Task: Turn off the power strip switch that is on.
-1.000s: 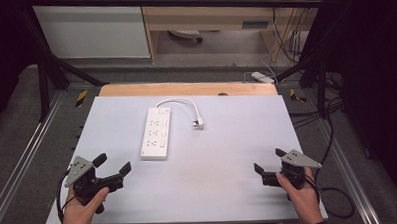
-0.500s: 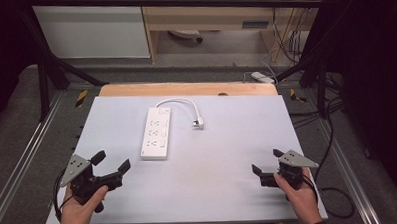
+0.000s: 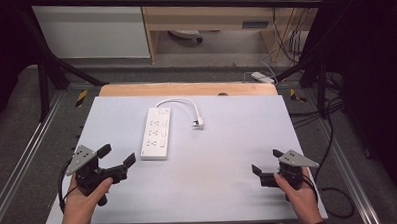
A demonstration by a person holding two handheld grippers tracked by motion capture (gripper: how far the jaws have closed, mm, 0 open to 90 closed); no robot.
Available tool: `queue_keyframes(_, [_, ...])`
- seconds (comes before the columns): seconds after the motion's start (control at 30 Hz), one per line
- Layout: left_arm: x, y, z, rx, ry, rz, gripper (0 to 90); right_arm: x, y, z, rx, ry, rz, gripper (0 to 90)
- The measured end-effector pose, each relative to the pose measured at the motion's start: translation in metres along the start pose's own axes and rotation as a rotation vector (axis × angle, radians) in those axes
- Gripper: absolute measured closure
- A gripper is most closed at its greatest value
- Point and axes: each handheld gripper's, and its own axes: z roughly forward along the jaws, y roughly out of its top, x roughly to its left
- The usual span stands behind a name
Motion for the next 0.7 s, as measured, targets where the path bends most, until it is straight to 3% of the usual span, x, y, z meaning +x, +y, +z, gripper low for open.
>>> queue_keyframes(0.23, [0.006,0.016,0.007,0.01,0.008,0.018,5.7,-0.001,0.0,0.0,0.009,-0.003,0.007,2.9])
queue_keyframes(0.4, [0.01,0.024,0.018,0.03,-0.009,0.017,5.7,-0.003,-0.001,-0.002,0.006,-0.013,0.015,3.0])
queue_keyframes(0.7, [0.018,0.041,0.029,0.01,-0.013,-0.015,5.9,-0.001,-0.001,0.0,0.019,-0.002,0.011,3.9])
